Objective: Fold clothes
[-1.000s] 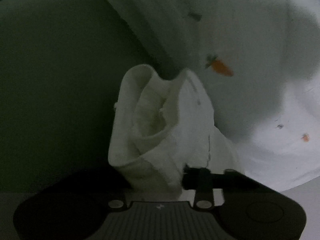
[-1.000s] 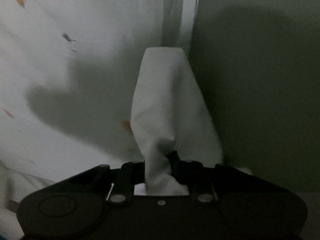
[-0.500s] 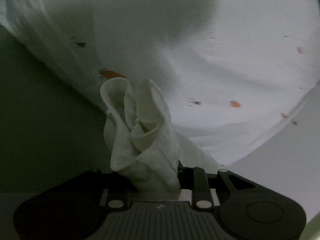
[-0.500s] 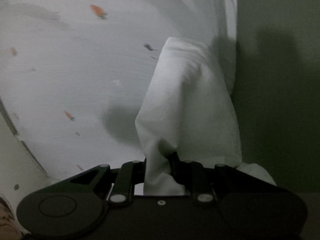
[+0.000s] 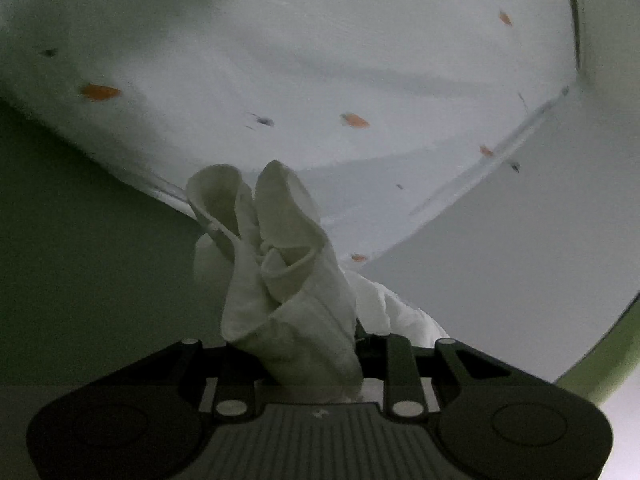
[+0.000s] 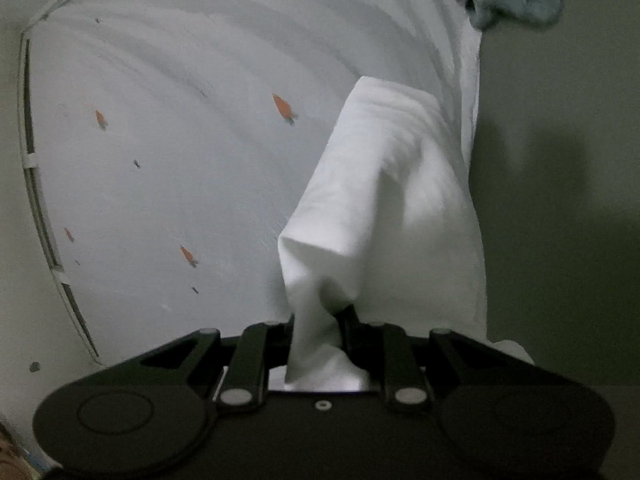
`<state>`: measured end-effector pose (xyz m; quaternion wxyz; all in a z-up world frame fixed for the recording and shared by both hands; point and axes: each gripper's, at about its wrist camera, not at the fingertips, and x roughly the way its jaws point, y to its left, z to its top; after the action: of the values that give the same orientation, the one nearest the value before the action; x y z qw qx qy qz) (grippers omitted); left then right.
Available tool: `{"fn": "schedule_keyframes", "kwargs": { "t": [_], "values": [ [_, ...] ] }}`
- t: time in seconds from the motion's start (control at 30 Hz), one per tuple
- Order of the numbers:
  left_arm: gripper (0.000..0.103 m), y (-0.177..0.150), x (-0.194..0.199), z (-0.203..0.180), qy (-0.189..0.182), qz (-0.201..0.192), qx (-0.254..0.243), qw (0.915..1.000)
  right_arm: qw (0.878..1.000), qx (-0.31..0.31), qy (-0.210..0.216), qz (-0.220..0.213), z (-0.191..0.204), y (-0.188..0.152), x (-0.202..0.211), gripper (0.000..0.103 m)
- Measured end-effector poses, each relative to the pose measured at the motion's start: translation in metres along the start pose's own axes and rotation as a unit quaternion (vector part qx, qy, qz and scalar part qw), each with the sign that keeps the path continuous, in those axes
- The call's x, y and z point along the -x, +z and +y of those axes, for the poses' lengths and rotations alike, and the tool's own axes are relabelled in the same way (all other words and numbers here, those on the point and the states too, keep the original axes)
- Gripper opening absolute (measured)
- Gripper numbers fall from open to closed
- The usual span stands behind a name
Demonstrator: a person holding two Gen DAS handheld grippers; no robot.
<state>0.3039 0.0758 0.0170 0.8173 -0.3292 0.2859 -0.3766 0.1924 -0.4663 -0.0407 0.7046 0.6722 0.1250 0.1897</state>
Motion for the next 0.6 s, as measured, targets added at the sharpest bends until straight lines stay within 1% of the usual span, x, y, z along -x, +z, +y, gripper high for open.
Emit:
{"fn": "schedule_keyframes", "kwargs": {
  "t": [0.1,0.13,0.2,0.23,0.33,0.4,0.5,0.6],
  "values": [
    [0.029,-0.017,-0.031,-0.034,0.002,-0.004,-0.019,0.9998,1.0,0.001,0.011,-0.006,0.005,0.034,0.026,0.019],
    [0.029,-0.024,-0.045,-0.044,0.004,-0.008,-0.022,0.9997,1.0,0.003,0.012,-0.017,0.001,0.046,0.039,0.019],
    [0.029,-0.042,-0.07,-0.062,0.012,-0.017,-0.021,0.9996,1.0,0.001,0.019,-0.007,-0.004,0.077,0.055,0.019],
    [0.029,-0.052,-0.083,-0.072,0.018,-0.021,-0.017,0.9995,1.0,-0.002,0.02,-0.003,-0.004,0.09,0.056,0.019],
    [0.029,-0.074,-0.136,-0.094,0.03,-0.024,-0.011,0.9992,1.0,0.013,0.013,0.023,-0.003,0.138,0.078,0.019],
    [0.029,-0.086,-0.171,-0.107,0.039,-0.02,-0.019,0.9989,0.999,0.024,0.006,0.034,-0.007,0.17,0.086,0.019],
    [0.029,-0.092,-0.218,-0.123,0.041,-0.02,-0.022,0.9987,0.998,0.032,-0.003,0.045,-0.017,0.216,0.098,0.019],
    [0.029,-0.097,-0.264,-0.138,0.043,-0.02,-0.024,0.9986,0.997,0.05,-0.018,0.048,-0.016,0.262,0.1,0.019]
  ]
}}
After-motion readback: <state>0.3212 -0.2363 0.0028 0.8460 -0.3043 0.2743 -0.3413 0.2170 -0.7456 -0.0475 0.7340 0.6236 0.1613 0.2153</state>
